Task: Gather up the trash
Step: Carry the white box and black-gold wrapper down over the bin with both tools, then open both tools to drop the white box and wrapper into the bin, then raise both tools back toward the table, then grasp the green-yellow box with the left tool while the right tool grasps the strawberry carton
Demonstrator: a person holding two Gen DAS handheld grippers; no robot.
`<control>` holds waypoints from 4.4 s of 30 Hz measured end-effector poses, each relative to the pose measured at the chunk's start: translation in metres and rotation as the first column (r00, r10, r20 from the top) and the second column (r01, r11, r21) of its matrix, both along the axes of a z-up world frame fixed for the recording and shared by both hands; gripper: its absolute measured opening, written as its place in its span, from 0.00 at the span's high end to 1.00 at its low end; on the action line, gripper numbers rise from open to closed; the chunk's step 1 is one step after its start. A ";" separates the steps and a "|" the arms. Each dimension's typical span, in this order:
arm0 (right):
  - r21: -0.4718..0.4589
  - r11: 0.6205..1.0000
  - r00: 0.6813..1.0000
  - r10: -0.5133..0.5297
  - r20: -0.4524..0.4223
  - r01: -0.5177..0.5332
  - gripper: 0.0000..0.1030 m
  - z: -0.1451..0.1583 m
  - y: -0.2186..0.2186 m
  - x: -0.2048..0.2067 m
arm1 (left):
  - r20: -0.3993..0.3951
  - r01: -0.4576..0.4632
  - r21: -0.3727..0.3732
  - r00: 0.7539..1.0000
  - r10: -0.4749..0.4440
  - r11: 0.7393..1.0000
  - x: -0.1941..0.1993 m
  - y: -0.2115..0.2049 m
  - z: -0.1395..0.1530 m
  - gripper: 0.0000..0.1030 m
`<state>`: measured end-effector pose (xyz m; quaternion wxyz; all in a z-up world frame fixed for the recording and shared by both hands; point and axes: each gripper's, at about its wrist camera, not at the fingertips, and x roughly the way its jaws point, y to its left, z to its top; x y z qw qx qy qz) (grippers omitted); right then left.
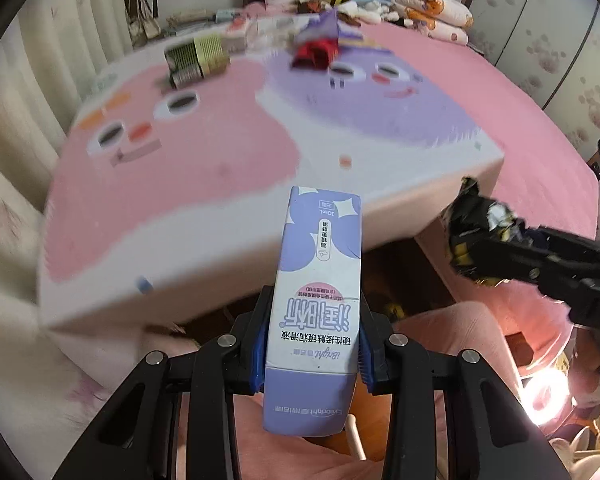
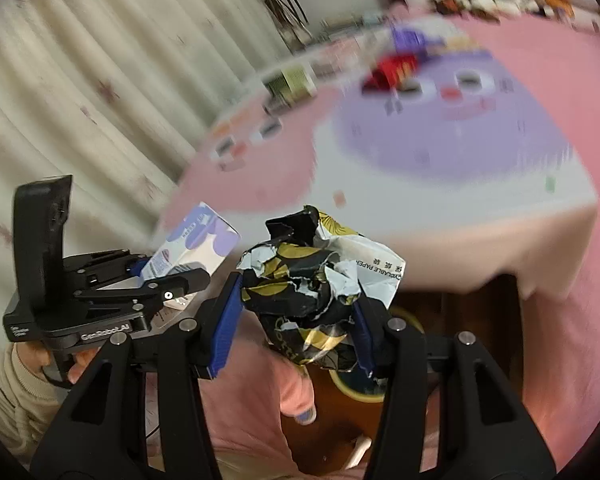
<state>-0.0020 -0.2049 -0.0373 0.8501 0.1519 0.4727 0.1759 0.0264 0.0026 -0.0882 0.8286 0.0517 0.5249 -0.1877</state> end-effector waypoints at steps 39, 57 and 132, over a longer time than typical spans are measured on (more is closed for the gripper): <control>-0.120 0.973 0.900 -0.227 -0.371 0.196 0.54 -0.338 -0.037 0.032 | -0.368 -0.134 0.014 0.921 0.130 0.991 0.033 -0.039 -0.340 0.66; -0.096 0.977 0.888 -0.213 -0.407 0.190 0.36 -0.355 -0.035 0.040 | -0.373 -0.170 0.040 0.912 0.173 0.985 0.044 -0.028 -0.349 0.25; -0.106 0.992 0.978 0.081 0.191 -0.062 0.35 0.095 0.052 0.287 | 0.216 -0.286 0.042 0.938 0.270 0.957 0.294 0.095 0.122 0.19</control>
